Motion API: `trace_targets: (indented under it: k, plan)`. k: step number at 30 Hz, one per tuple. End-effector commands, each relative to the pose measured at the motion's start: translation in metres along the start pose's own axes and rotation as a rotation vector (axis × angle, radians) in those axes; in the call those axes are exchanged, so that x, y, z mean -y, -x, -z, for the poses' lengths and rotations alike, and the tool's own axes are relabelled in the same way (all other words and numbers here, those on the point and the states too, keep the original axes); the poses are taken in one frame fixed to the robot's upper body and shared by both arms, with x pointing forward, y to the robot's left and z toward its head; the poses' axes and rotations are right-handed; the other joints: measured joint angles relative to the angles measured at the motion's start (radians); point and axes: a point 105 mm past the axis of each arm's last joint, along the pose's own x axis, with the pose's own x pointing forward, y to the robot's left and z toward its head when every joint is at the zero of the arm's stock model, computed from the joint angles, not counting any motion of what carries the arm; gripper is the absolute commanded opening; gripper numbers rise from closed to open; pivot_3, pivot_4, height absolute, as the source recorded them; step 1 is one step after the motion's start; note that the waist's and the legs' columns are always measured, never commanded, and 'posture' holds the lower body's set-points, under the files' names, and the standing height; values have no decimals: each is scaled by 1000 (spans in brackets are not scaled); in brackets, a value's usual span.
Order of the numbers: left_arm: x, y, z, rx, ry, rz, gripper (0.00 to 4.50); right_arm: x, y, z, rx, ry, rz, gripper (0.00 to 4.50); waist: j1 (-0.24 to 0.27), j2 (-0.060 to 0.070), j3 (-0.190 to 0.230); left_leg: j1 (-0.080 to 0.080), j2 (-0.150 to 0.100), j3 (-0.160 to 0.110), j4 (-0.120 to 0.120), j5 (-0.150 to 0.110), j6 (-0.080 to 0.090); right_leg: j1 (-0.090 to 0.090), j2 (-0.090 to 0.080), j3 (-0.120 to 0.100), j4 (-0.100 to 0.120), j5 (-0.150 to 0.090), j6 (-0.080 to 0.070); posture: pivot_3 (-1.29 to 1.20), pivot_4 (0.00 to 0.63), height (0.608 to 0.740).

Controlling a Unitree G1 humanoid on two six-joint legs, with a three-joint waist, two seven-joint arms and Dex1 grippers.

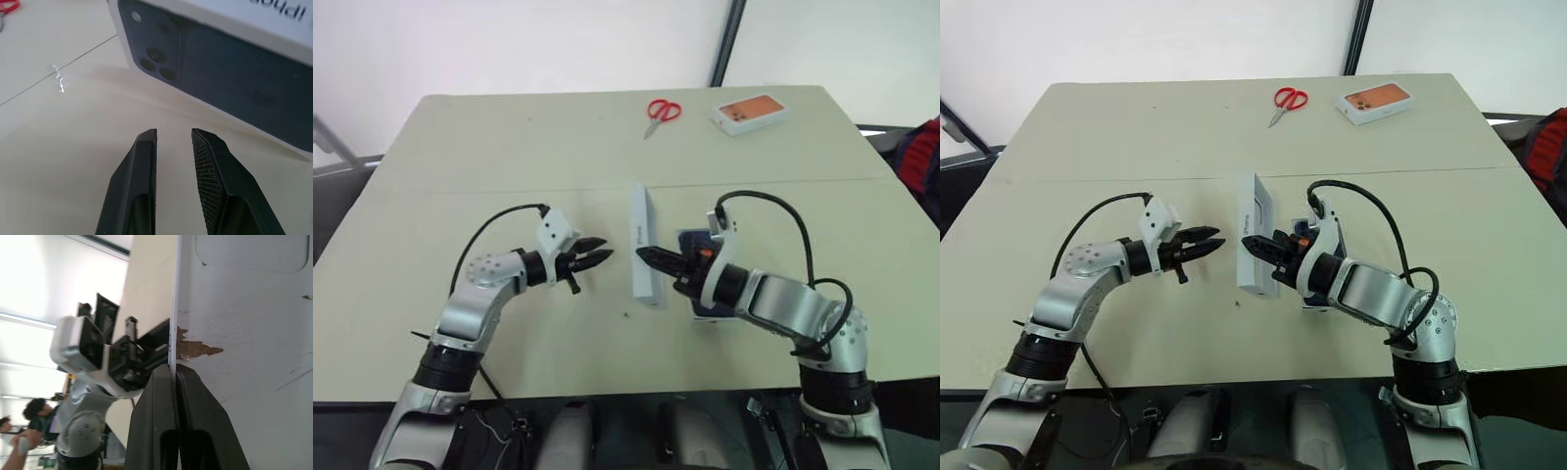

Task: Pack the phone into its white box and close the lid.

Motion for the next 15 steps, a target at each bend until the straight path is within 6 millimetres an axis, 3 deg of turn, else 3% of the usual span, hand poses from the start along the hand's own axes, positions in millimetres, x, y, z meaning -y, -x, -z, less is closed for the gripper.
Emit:
trace_targets:
  k: [1, 7, 11, 15]
  plan:
    - [5, -14, -18, 54, -48, 19, 1167, -4, 10, -4, 3, 52, -15, 1392, -1, 0, 0, 0, 0, 0, 0, 0, 0, 0, 0, 0, 0, 0, 0, 0, 150, 740]
    - [16, -44, -28, 90, -44, 50, 1167, -1, 30, -34, -77, 255, 21, 4440, -5, 0, 0, 1, 0, 1, 0, 0, 0, 0, 1, 0, 0, 0, 0, 0, 150, 740]
    - [26, -57, -36, 117, -28, 90, 1167, -8, 53, -70, -109, 422, 115, 4440, -3, 3, 1, 1, 0, 1, -1, 0, 0, 0, 1, 0, 0, 0, 0, 0, 150, 740]
    - [49, -74, -42, 134, -34, 171, 1167, 2, 71, -106, -79, 591, 281, 4440, 0, 2, 1, 1, 0, 1, 0, 0, 1, 2, 1, -1, -2, 0, 0, 0, 150, 740]
